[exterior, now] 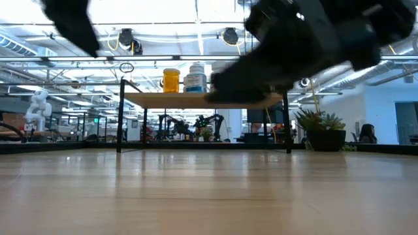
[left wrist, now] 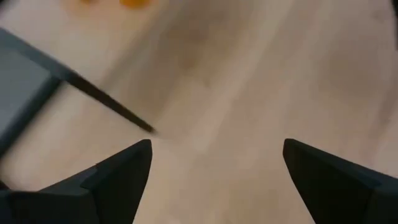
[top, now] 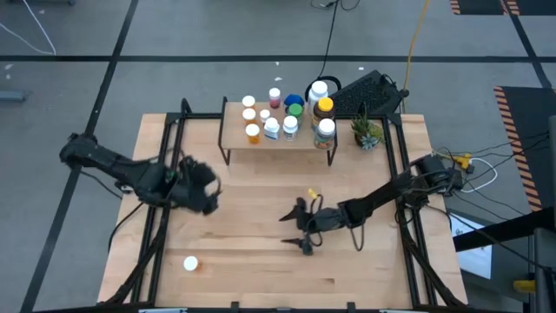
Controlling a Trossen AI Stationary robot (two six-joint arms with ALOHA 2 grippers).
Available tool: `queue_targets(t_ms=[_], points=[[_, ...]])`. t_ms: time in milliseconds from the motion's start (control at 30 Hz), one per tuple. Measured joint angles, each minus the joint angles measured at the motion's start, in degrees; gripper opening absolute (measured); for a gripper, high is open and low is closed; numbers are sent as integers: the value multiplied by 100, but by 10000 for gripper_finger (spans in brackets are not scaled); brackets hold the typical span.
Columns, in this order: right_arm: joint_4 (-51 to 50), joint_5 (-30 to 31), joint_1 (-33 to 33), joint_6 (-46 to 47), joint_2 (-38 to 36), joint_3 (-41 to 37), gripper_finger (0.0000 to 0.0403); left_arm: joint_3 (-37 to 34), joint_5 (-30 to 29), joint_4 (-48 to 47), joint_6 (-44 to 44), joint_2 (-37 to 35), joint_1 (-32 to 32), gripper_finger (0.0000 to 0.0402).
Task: Pick and place medicine bottles onto shelf by color
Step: Put the orange pill bottle on the shelf
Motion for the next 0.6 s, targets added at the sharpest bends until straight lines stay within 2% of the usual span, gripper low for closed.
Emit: queue_targets(t_ms=[133, 300, 600], points=[[-4, -289, 1, -414, 691, 988, 320, -2, 40, -377, -1178, 115, -1112, 367], [-17, -606, 1, -803, 1768, 2429, 330, -2, -47, -524, -2115, 328, -2023, 367], [-809, -901, -96, -1182, 3295, 4910, 358, -2, -518, -521, -2895, 791, -2590, 367]])
